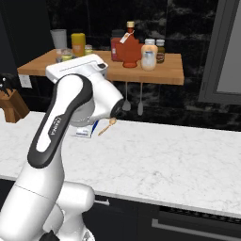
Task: Put the shaker and condiment bottle from the counter next to their counterparts in the cabinet.
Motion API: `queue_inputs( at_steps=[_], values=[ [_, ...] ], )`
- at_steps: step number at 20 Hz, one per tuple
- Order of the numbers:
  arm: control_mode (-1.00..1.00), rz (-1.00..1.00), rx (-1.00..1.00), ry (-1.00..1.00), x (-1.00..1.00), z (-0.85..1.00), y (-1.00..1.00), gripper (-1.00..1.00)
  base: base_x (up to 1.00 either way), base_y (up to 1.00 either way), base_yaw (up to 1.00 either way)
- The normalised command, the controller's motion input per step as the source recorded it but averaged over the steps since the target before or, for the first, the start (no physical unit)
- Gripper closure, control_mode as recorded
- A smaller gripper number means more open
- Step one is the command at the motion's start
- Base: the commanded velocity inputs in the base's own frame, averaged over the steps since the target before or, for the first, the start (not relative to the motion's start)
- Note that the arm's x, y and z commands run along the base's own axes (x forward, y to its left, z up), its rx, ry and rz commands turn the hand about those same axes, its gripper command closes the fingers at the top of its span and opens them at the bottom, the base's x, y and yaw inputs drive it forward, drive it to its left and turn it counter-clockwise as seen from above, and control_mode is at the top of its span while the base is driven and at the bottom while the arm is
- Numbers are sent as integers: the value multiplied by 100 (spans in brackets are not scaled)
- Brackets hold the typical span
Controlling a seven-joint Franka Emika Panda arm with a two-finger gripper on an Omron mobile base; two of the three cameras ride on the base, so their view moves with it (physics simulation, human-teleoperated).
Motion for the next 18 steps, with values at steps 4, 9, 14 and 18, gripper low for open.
queue_inputs(
  at_steps=[4, 9, 14, 18],
  values=[
    [-100, 0, 14, 1, 17, 0, 2, 100, 0, 0, 0],
    [-100, 0, 1, 1, 11, 0, 12, 100, 0, 0, 0],
    [-100, 0, 0, 0, 0, 7, 2, 100, 0, 0, 0],
    [-100, -4, 0, 0, 0, 6, 0, 100, 0, 0, 0]
  ],
)
